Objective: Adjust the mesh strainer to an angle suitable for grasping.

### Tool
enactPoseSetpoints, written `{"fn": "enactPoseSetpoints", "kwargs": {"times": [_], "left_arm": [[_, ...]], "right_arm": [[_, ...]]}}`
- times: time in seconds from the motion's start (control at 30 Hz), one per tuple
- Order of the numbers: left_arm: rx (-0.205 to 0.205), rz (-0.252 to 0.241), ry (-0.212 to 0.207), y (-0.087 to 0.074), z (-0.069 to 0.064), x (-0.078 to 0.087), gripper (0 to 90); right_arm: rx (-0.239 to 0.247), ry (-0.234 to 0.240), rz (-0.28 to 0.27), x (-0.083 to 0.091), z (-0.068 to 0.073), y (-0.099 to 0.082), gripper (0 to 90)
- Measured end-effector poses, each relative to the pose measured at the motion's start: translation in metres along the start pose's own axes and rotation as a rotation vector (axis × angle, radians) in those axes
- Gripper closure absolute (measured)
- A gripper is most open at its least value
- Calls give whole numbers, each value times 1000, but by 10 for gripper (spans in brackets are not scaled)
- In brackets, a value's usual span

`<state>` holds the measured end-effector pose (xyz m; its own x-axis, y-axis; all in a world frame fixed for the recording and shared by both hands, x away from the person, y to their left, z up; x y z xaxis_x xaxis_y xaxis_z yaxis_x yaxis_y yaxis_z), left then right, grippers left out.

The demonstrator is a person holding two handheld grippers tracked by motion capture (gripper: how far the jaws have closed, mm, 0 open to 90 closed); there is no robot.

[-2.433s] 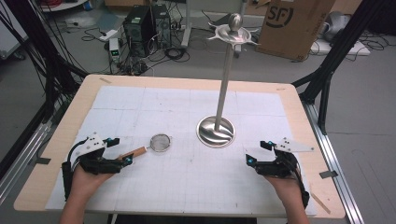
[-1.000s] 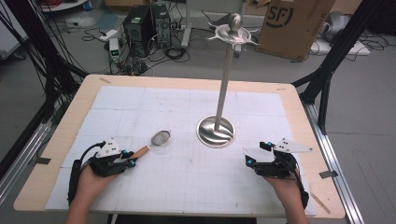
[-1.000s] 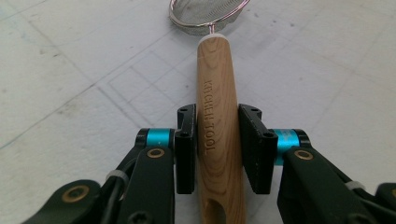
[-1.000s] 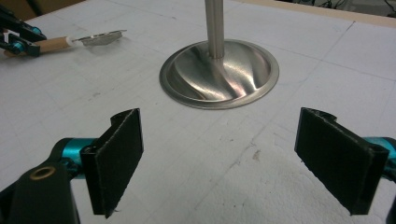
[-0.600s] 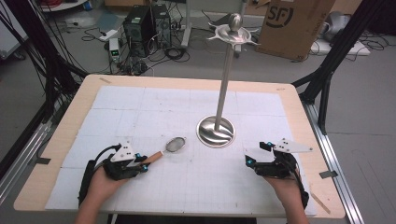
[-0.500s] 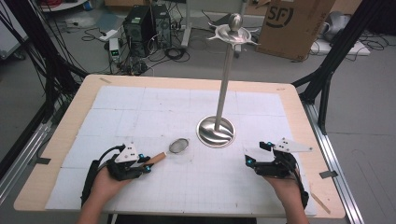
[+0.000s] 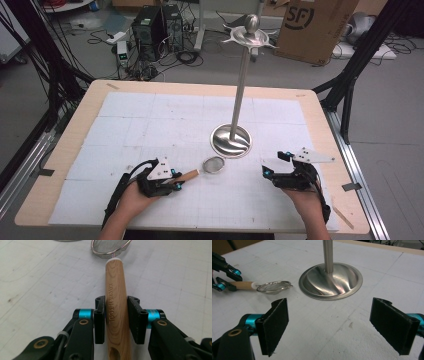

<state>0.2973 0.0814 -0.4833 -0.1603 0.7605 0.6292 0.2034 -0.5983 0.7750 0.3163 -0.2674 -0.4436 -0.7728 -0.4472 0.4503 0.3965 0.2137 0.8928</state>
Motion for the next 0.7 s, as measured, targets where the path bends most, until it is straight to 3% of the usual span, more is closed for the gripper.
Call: {"fn": "enactPoseSetpoints", "kwargs": {"times": [0.3,0.7], "left_arm": [[-65,1,-52,18,-15,-25,694],[-109,-1,-91,32,-26,-42,694]], "right_arm": [[0,1,10,-1,1,-1,145],[-4,3,18,-2,2,-3,145]]}}
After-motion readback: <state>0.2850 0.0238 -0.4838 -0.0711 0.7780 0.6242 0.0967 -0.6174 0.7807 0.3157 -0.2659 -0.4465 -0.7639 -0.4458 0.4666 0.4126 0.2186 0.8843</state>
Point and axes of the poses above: each handheld gripper's, and its own axes: x roughly backward along the jaws, y roughly out of its top, z roughly to its left, the point moved 6 cm from there along -x, roughly forward along the jaws, and after that the axes turned 13 degrees about -y, right-handed, at the moved point
